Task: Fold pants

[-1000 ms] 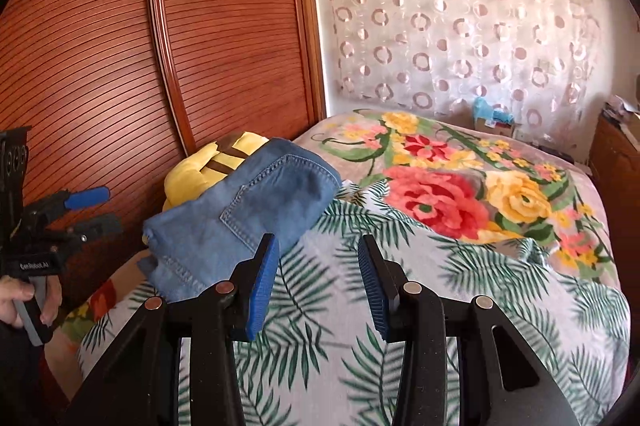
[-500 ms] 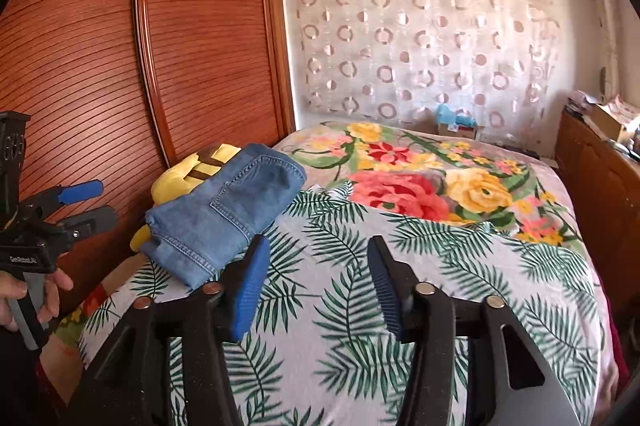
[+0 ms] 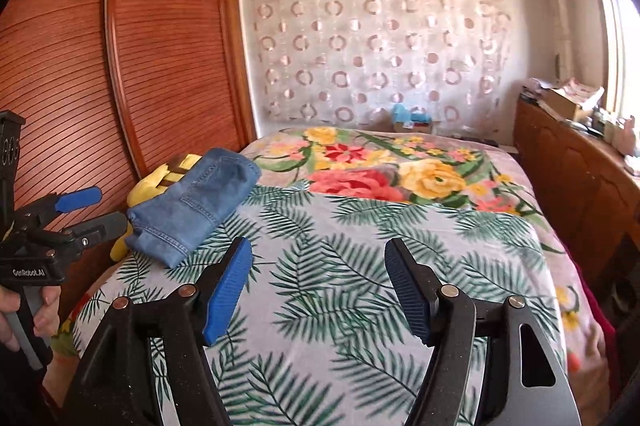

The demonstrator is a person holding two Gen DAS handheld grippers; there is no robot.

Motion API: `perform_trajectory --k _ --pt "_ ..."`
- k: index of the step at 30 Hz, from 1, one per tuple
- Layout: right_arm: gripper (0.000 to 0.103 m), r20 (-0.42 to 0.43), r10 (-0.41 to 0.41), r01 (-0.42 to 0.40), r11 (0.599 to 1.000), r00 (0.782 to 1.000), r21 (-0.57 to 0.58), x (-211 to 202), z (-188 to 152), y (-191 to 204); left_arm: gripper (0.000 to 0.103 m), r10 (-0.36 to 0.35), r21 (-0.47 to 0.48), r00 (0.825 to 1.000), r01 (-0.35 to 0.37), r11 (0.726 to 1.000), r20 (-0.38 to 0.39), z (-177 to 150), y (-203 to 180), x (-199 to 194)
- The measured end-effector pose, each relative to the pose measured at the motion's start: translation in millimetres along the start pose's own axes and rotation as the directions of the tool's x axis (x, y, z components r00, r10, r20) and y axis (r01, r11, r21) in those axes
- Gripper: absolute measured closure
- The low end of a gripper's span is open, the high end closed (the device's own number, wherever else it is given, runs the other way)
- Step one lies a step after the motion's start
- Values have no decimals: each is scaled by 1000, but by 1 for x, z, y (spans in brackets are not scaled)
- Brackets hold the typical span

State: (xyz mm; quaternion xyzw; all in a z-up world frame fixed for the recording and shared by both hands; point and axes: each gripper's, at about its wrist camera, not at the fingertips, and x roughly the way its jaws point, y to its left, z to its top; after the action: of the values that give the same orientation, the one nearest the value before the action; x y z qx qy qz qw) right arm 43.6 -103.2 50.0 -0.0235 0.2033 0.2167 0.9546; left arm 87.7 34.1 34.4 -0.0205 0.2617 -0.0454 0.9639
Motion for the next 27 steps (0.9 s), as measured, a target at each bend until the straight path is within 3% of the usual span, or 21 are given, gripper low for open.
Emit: perform_trajectory --k 17,27 --pt "32 103 -108 103 993 989 51 -89 -9 4 0 12 34 998 -14 999 68 6 -39 -45" --pt "32 108 -112 109 993 988 36 -89 -17 9 0 18 36 997 -21 999 75 6 -38 -49"
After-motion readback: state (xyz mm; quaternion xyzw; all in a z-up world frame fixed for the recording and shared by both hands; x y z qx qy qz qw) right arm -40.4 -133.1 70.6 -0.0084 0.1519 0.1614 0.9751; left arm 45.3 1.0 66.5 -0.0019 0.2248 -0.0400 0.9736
